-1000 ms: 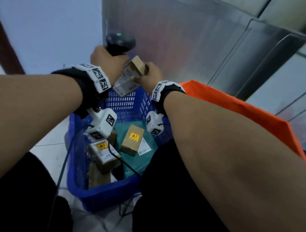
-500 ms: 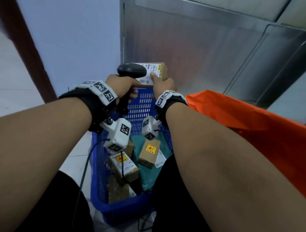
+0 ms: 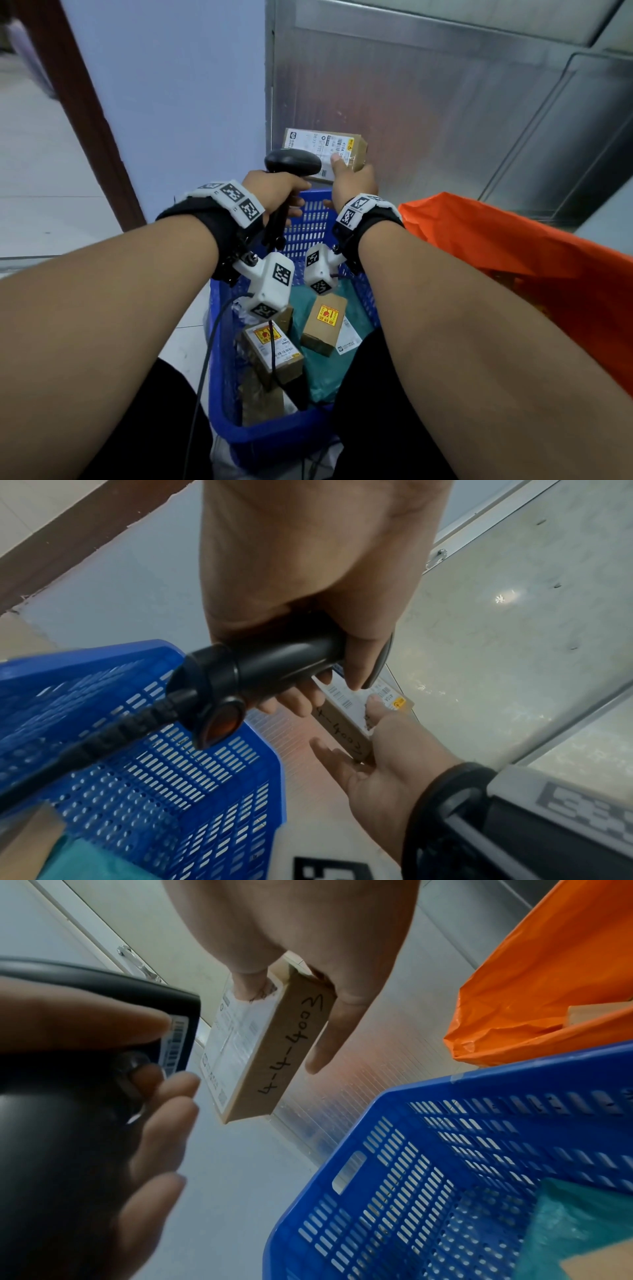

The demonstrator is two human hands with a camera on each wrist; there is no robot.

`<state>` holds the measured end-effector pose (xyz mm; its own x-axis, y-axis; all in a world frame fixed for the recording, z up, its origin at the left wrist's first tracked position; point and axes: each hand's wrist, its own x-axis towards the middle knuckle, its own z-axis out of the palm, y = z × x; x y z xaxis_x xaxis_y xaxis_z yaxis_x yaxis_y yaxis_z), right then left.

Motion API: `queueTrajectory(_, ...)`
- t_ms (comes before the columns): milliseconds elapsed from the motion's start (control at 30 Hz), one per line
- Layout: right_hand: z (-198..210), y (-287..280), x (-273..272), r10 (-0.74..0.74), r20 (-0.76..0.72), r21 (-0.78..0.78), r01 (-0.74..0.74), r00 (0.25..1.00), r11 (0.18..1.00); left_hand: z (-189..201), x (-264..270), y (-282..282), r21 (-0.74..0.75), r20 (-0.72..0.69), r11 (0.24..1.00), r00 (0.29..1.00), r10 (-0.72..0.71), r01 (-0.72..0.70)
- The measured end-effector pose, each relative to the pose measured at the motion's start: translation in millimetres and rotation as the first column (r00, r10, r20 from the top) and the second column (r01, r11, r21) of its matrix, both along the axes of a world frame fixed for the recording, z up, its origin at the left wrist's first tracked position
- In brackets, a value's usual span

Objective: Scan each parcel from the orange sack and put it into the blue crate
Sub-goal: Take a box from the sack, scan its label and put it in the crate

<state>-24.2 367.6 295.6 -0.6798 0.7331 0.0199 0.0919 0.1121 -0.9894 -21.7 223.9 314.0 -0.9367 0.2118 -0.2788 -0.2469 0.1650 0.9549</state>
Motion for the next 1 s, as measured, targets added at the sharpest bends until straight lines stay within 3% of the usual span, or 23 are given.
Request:
queueTrajectory(667,0.5,33.3,3.9,-0.051,0.037,-0.004,0.051,0.998,0.999,8.2,-6.6,-23.0,-0.064,0.028,0.971,0.973,-0.228,0.229)
queueTrajectory(1000,0.3,43.4,12.5,-0.040,0.093,0.033,0.037,0.995,0.999,13.2,-3.1,-22.8,-0.050,0.008,0.974,0.976,-0.219,0.219)
